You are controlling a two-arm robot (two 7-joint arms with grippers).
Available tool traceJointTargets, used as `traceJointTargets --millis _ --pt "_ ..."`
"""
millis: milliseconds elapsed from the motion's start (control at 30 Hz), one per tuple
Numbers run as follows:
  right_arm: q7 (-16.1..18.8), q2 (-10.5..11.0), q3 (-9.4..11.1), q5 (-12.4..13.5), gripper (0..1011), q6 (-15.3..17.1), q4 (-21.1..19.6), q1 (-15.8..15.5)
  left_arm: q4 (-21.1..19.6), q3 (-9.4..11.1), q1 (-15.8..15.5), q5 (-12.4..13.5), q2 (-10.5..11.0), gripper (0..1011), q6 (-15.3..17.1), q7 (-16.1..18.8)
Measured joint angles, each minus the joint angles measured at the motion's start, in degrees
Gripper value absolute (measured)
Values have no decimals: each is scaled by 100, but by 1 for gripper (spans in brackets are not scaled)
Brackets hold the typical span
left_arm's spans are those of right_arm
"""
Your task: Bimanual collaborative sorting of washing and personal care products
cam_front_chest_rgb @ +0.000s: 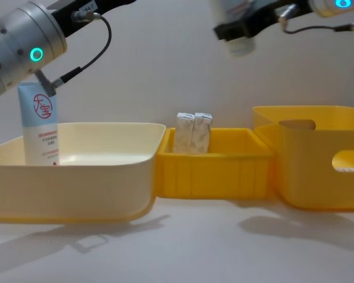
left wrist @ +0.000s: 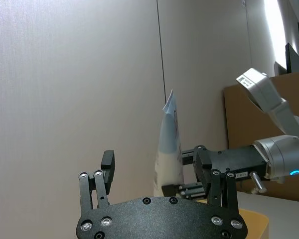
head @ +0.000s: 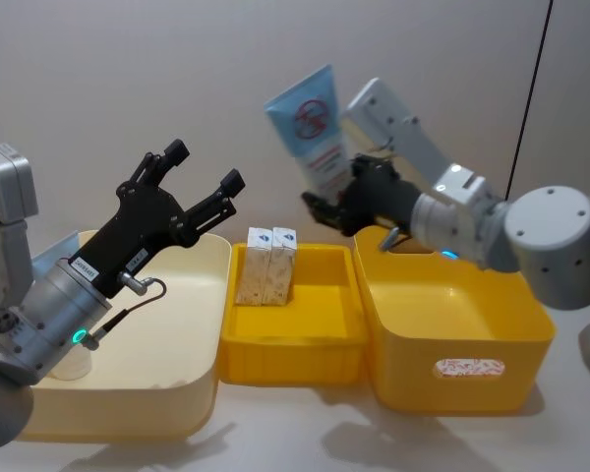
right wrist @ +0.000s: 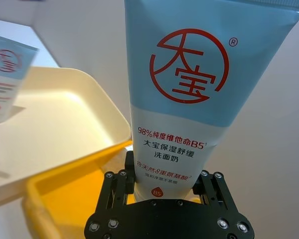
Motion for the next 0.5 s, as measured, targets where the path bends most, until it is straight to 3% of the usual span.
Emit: traceJointTargets --millis 167,500 --pt "-119 66 210 18 608 133 208 81 0 0 0 0 0 1003 0 0" --pt "-80 163 294 -86 608 555 747 398 0 0 0 0 0 1003 0 0"
